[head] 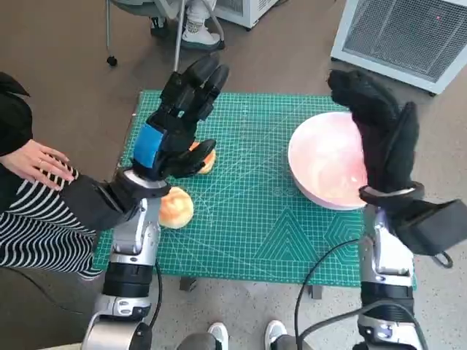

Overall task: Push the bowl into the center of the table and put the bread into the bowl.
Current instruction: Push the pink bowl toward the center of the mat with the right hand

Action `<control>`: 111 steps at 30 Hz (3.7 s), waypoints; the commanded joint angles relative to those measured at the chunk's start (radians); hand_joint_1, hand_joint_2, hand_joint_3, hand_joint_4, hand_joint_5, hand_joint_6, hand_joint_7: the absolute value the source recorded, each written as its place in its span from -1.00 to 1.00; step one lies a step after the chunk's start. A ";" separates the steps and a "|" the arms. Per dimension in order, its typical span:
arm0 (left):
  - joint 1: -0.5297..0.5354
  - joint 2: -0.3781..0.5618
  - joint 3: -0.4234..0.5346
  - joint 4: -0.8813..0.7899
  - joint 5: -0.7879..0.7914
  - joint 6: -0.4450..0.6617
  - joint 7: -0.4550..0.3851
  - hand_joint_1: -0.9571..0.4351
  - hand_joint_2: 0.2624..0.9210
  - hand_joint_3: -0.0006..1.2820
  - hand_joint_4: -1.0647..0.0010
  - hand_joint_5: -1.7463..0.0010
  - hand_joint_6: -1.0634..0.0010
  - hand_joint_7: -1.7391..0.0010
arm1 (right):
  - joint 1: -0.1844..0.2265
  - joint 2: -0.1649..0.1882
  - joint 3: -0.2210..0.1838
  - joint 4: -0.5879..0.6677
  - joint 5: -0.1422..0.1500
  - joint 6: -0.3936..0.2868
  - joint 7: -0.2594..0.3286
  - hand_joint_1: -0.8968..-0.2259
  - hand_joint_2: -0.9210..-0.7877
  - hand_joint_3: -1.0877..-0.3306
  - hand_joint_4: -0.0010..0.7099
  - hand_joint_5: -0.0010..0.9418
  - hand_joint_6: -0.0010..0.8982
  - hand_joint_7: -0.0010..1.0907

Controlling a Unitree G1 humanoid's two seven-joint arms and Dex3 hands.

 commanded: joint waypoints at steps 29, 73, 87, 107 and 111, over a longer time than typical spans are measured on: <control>0.005 0.002 0.024 0.010 0.010 -0.018 0.024 -0.69 1.00 -0.44 0.65 0.97 1.00 0.28 | -0.146 -0.201 -0.276 0.819 0.016 -0.106 -0.206 -0.36 -1.00 -0.57 -0.84 -1.00 -1.00 -0.19; 0.080 0.070 0.051 -0.038 0.012 -0.045 0.021 -0.70 1.00 -0.48 0.65 0.99 0.95 0.38 | -0.306 0.013 -0.292 0.992 0.058 0.150 -0.133 -0.40 -1.00 -0.40 -0.71 -0.99 -0.77 -0.50; 0.105 0.079 0.053 -0.048 0.027 -0.061 0.049 -0.70 1.00 -0.44 0.65 1.00 0.86 0.49 | -0.359 0.094 -0.349 0.992 0.129 0.184 -0.107 -0.40 -1.00 -0.47 -0.70 -0.99 -0.71 -0.52; 0.129 0.062 0.038 -0.070 0.049 -0.062 0.088 -0.70 1.00 -0.45 0.65 1.00 0.84 0.53 | -0.401 0.120 -0.360 0.991 0.135 0.206 -0.078 -0.34 -1.00 -0.39 -0.79 -1.00 -0.73 -0.57; 0.126 0.057 0.033 -0.066 0.052 -0.063 0.093 -0.70 1.00 -0.45 0.66 1.00 0.83 0.54 | -0.398 0.102 -0.332 0.973 0.108 0.171 -0.068 -0.37 -1.00 -0.33 -0.79 -0.99 -0.73 -0.57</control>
